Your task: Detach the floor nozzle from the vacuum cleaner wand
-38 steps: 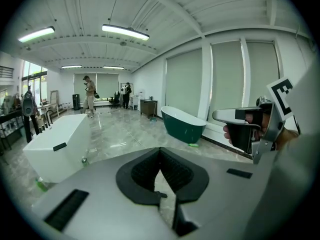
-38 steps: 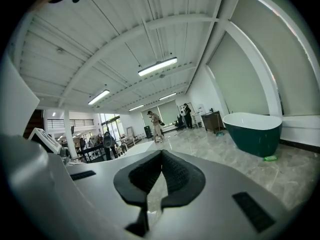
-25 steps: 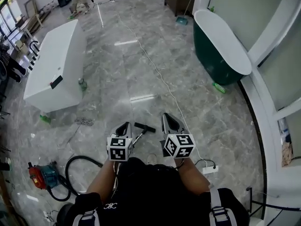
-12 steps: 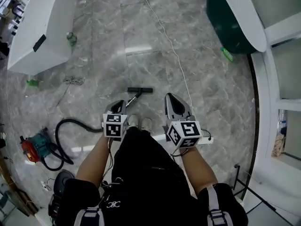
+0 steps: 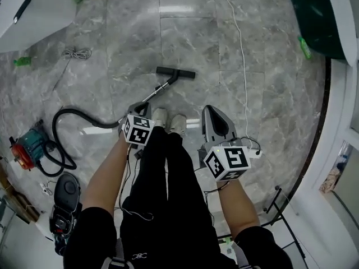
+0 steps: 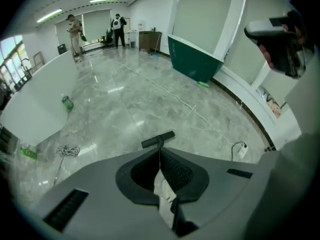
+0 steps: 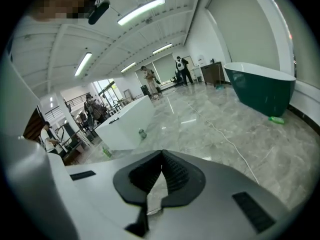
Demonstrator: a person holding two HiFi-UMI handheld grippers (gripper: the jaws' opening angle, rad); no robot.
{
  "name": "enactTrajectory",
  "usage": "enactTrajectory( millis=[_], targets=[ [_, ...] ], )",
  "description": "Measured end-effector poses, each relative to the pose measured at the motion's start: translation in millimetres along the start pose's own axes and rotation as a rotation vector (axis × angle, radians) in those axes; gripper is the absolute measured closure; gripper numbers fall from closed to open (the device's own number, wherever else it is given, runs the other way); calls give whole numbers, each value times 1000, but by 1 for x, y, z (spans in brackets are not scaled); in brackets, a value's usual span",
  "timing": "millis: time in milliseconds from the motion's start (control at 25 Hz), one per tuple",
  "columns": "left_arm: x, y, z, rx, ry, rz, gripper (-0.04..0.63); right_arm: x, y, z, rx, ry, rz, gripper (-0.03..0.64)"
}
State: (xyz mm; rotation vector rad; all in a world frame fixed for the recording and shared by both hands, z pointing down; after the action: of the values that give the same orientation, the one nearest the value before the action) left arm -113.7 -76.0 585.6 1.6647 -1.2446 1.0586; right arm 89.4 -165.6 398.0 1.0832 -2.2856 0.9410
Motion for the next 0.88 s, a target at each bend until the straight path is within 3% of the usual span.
enactTrajectory(
  millis=[120,400,440,480,520,720,880],
  targets=[
    [64,8,-21,92,15,18,584,44,-21,-31,26,22,6,601],
    [194,14,-61,238,104,-48,571,114,-74,-104,92,47,-5,601],
    [213,15,-69,252,125,-64,507,122,-83,-112,98,51,-6,601],
    [232,16,-77,261,148,-81,393,131,-92,-120,99,55,-7,601],
    [253,18,-84,271,174,-93,366,140,-101,-128,98,57,-8,601],
    [343,28,-132,363,325,-83,347,172,-149,-162,93,47,-30,601],
    [396,37,-156,373,386,-37,347,197,-186,-178,91,33,-55,601]
  ],
)
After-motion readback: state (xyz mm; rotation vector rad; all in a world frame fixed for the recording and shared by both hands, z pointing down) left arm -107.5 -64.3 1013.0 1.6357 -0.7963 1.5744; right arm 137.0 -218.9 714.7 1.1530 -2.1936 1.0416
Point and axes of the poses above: the fingertips, and each gripper's own axes: x forward along the fingers, y to its left, z out of its top, the point moved 5 cm from there along -x, backward along the fingers, and after that the axes turned 4 degrees about y, right-handed, at the moved point
